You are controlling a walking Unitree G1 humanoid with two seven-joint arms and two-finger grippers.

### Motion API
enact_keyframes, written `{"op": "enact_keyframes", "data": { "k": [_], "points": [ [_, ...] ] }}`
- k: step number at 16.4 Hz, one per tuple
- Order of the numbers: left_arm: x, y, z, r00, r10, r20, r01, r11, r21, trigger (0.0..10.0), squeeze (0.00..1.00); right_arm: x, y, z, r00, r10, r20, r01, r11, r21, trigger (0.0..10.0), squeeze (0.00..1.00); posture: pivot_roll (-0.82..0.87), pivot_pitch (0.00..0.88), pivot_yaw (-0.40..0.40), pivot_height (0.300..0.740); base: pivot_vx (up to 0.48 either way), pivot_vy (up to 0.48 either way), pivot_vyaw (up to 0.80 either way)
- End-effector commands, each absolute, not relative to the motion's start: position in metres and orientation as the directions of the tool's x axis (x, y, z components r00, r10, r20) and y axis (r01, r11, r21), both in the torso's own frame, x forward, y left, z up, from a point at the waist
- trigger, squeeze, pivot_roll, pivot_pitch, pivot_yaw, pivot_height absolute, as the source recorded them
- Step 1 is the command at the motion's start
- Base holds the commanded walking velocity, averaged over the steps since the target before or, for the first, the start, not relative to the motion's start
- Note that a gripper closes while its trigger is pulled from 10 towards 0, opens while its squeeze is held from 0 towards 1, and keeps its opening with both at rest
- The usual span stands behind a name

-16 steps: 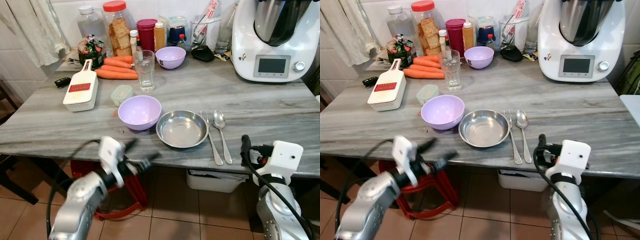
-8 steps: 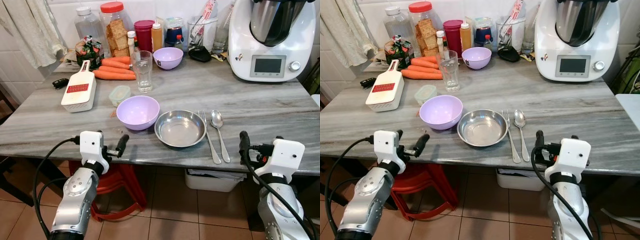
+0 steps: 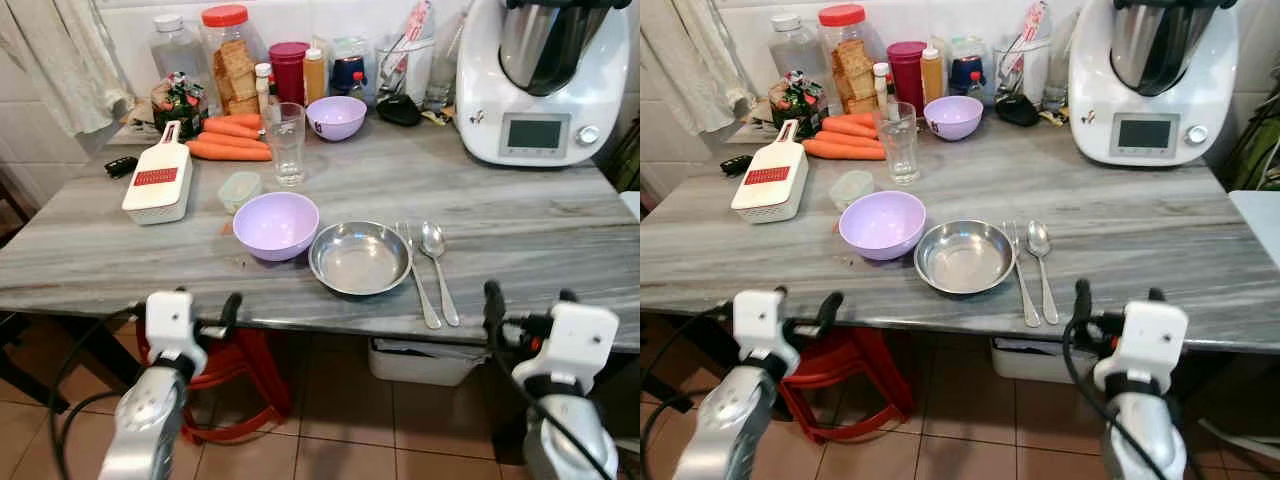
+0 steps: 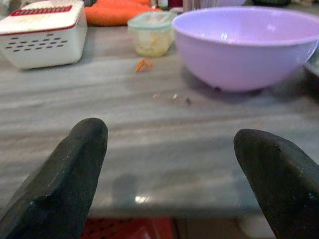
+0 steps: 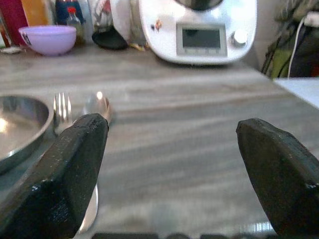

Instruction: Setting the table

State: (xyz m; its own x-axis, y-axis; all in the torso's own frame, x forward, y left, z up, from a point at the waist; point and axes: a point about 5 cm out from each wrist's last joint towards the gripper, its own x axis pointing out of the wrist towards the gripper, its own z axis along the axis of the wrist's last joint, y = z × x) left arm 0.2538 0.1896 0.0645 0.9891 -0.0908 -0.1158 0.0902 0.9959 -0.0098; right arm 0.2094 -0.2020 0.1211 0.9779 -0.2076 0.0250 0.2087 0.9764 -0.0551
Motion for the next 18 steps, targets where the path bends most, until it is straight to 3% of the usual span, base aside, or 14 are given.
{"op": "enact_keyframes", "data": {
  "k": [1,5,8,15,18],
  "points": [
    [0.252,0.197,0.068,0.991,-0.082,-0.101,0.084,0.996,0.019,10.0,0.00,0.207,-0.196,0.123,0.982,-0.187,0.027,0.189,0.980,-0.057,10.0,0.00,-0.05,0.000,0.066,0.740,0.000,0.000,0.00],
    [0.248,0.205,0.076,0.996,-0.042,-0.078,0.044,0.999,0.024,10.0,0.00,0.196,-0.200,0.129,0.980,-0.180,0.083,0.190,0.974,-0.125,10.0,0.00,-0.05,0.000,0.066,0.740,0.000,0.000,0.00],
    [0.254,0.197,0.081,0.997,-0.043,-0.057,0.046,0.998,0.049,10.0,0.00,0.191,-0.201,0.121,0.989,-0.145,-0.003,0.144,0.987,-0.066,10.0,0.00,-0.05,0.000,0.071,0.740,0.000,0.000,0.00],
    [0.267,0.189,0.086,0.994,-0.087,-0.060,0.091,0.993,0.069,10.0,0.00,0.200,-0.200,0.118,0.967,-0.256,-0.012,0.254,0.962,-0.098,10.0,0.00,-0.05,0.000,0.083,0.740,0.000,0.000,0.00],
    [0.270,0.189,0.086,0.995,-0.081,-0.065,0.085,0.994,0.072,10.0,0.00,0.199,-0.203,0.120,0.981,-0.194,-0.013,0.192,0.978,-0.077,10.0,0.00,-0.05,0.000,0.086,0.740,0.000,0.000,0.00]
  ]
}}
